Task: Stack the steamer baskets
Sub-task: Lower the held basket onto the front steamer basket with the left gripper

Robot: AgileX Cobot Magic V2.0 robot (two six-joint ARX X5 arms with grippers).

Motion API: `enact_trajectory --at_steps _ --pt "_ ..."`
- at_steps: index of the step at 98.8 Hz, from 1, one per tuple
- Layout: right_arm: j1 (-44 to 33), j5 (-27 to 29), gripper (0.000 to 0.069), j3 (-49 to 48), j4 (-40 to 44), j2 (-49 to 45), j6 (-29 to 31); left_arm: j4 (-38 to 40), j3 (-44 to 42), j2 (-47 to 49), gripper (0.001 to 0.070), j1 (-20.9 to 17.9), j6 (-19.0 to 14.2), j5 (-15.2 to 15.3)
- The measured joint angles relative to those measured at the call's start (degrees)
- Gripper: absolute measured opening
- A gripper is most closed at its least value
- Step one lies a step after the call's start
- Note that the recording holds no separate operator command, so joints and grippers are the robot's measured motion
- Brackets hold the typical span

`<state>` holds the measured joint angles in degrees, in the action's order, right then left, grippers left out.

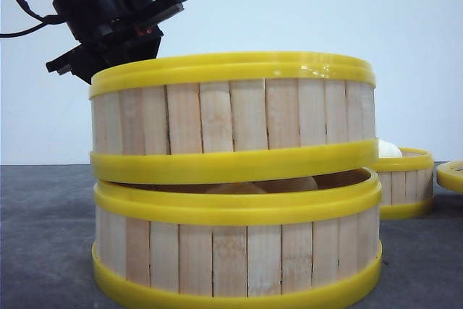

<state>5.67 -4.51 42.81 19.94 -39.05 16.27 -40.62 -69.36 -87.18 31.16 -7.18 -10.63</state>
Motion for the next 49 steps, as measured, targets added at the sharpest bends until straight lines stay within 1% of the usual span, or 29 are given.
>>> enact_trajectory --at_steps 18,49 --pt "0.0 0.0 0.0367 0.0 0.0 -0.3 0.0 0.2 0.0 -1.7 0.003 0.0 0.0 -0.3" --pt "0.0 0.0 0.0367 0.0 0.0 -0.4 -0.2 0.2 0.0 -1.7 0.0031 0.3 0.0 -0.2"
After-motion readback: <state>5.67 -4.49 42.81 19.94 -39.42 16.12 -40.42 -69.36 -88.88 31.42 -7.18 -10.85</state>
